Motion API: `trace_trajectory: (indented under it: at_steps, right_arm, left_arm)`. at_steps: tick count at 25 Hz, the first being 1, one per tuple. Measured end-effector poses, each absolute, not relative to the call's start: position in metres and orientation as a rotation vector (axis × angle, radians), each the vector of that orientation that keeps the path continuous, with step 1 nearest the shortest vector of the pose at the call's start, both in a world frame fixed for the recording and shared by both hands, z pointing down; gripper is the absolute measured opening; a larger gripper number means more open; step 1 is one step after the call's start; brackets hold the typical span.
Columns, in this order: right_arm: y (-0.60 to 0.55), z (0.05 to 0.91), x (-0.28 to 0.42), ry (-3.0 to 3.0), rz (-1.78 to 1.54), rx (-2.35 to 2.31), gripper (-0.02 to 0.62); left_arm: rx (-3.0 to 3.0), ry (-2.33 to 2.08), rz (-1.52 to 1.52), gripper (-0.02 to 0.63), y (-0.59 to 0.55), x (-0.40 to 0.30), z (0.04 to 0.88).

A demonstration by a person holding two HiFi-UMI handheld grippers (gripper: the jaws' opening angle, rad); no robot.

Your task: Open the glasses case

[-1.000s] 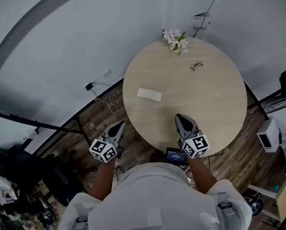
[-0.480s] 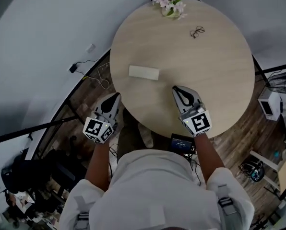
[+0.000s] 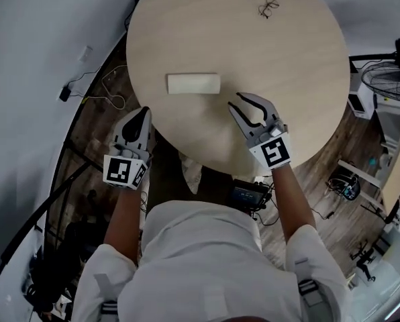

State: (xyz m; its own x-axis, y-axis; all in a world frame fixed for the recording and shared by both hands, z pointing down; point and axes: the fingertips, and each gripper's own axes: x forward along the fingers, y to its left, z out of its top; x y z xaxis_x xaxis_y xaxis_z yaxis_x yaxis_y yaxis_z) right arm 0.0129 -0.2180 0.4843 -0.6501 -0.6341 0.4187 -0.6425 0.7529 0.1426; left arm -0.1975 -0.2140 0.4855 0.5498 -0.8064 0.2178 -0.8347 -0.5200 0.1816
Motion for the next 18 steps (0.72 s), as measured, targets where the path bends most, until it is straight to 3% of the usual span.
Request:
trace_trajectory:
  at_steps: [8,18]
  right_arm:
    - [-0.231,0.552,-0.005,-2.352,-0.24,0.739,0.148]
    - [-0.236,0.615,0.002,-2.283,-0.459,0.485,0.15]
  left_arm:
    - [2.556,-1.312,0.168,0.014,-0.234,-0.191,0.535]
    - [2.549,-1.371,0.161,0.014,-0.237,-0.159,0.554]
